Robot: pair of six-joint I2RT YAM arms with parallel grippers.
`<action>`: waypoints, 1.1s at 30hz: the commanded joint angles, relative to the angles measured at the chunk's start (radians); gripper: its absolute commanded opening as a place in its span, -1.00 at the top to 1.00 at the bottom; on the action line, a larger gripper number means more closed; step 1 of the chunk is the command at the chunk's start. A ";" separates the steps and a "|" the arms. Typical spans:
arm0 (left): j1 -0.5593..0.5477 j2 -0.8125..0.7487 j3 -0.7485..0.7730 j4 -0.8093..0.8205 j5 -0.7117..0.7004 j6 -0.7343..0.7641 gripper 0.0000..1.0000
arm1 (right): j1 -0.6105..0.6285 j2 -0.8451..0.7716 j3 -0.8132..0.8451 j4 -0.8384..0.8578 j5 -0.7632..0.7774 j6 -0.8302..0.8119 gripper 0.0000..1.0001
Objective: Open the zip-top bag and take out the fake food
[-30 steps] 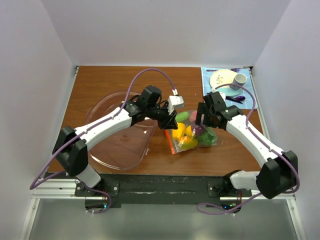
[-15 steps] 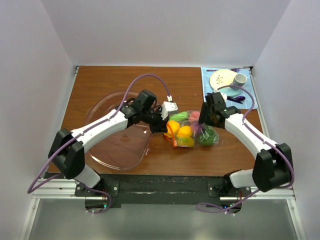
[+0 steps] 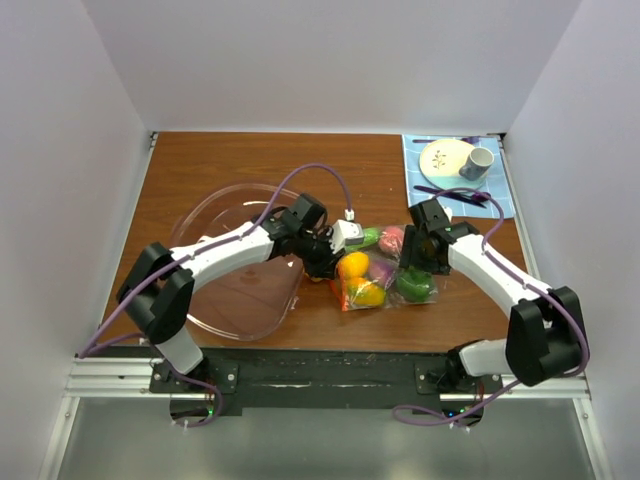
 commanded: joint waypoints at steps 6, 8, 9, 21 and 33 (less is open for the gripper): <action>-0.008 -0.100 -0.077 0.152 -0.340 0.018 0.24 | 0.001 -0.065 0.060 -0.072 0.056 0.009 -0.74; -0.008 -0.088 -0.079 0.158 -0.339 0.010 0.10 | 0.001 -0.071 0.059 -0.070 0.044 0.013 -0.80; -0.008 -0.080 -0.082 0.167 -0.337 0.006 0.07 | 0.002 -0.080 0.057 -0.069 0.042 0.013 -0.82; 0.032 -0.012 -0.109 0.102 -0.219 -0.013 -0.46 | 0.001 -0.100 0.062 -0.075 0.031 -0.012 -0.97; 0.037 0.044 -0.119 -0.008 -0.138 0.067 -0.99 | -0.014 -0.080 0.021 -0.069 0.079 -0.006 -0.97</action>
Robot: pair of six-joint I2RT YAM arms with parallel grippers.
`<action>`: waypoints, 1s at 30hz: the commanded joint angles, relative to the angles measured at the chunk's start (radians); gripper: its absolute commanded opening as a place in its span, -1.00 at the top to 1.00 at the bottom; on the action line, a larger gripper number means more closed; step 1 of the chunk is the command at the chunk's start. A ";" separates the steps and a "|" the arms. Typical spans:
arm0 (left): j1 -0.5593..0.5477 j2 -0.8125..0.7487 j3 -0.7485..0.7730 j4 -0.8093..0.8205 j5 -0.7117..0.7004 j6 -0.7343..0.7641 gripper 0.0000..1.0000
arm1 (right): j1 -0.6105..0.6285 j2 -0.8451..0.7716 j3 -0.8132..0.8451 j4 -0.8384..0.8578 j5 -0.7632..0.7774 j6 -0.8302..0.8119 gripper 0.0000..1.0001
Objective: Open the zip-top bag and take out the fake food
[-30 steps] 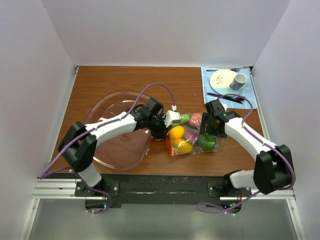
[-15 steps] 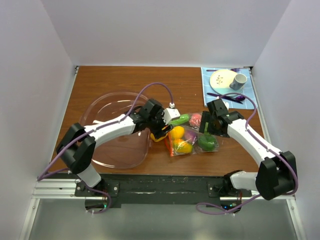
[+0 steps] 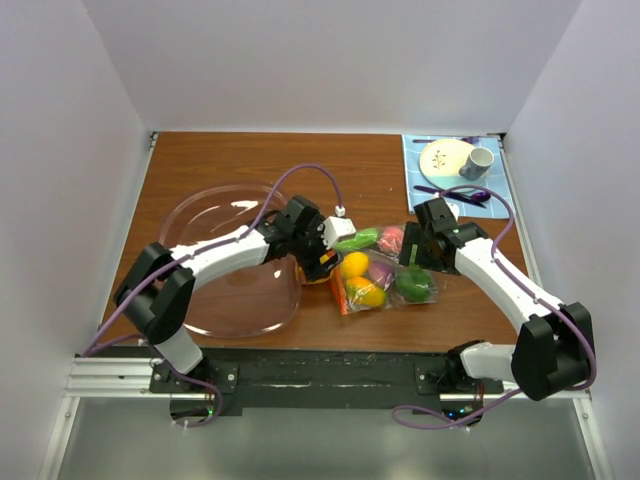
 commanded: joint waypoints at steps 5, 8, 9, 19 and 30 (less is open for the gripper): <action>0.001 0.022 -0.065 -0.124 -0.051 0.068 -0.99 | -0.015 -0.001 -0.008 0.010 0.028 -0.004 -0.97; 0.002 0.019 -0.075 -0.099 -0.131 0.085 -0.99 | -0.015 -0.004 -0.009 0.027 0.019 -0.004 -0.97; 0.002 0.022 -0.065 -0.102 -0.131 0.087 -0.99 | -0.017 0.001 -0.009 0.028 0.017 -0.003 -0.97; -0.004 0.074 0.053 -0.185 -0.028 0.051 1.00 | -0.017 -0.007 -0.011 0.031 0.043 -0.009 -0.97; 0.026 -0.001 0.564 -0.516 0.027 0.060 1.00 | -0.029 0.004 -0.026 0.053 0.088 0.037 -0.97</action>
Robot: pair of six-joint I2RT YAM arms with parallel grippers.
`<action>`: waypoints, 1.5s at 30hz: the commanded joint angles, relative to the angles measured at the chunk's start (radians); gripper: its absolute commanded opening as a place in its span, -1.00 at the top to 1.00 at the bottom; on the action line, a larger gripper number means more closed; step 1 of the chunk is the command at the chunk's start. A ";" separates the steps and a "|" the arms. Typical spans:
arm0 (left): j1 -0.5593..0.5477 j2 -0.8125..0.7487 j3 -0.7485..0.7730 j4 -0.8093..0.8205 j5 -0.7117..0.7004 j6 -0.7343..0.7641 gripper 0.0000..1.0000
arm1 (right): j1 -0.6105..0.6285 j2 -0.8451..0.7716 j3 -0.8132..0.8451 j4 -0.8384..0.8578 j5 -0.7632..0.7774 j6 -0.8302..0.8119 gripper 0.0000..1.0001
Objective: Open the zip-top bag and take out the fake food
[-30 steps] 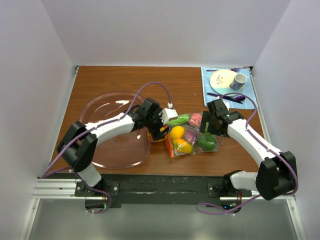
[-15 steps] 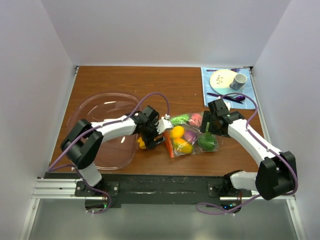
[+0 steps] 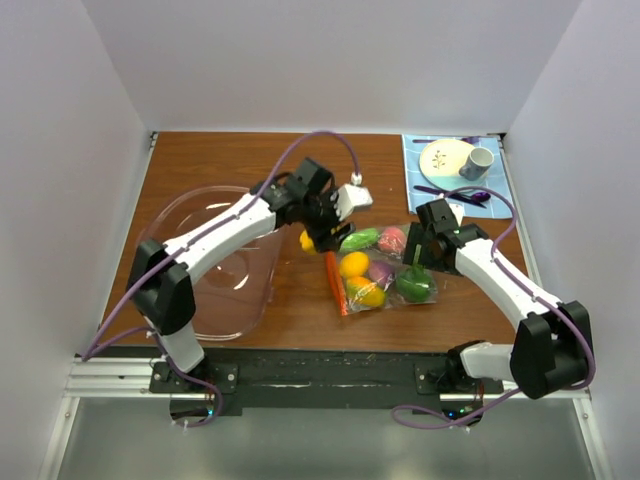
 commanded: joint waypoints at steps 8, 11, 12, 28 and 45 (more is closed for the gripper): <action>0.222 -0.367 -0.074 -0.245 -0.173 0.142 1.00 | -0.010 -0.024 -0.028 0.056 0.028 0.041 -0.97; 0.223 -0.441 -0.265 -0.194 -0.225 0.148 0.37 | -0.018 -0.030 -0.035 0.073 -0.019 0.056 -0.97; 0.225 -0.448 -0.296 -0.171 -0.252 0.141 0.29 | -0.018 -0.034 -0.031 0.074 -0.032 0.065 -0.97; 0.193 -0.363 -0.024 -0.209 0.017 0.035 -1.00 | -0.076 -0.186 -0.012 0.008 -0.076 0.099 -0.97; -0.019 -0.116 -0.249 0.017 0.056 0.013 -0.99 | -0.119 -0.038 -0.046 0.068 -0.044 0.122 -0.72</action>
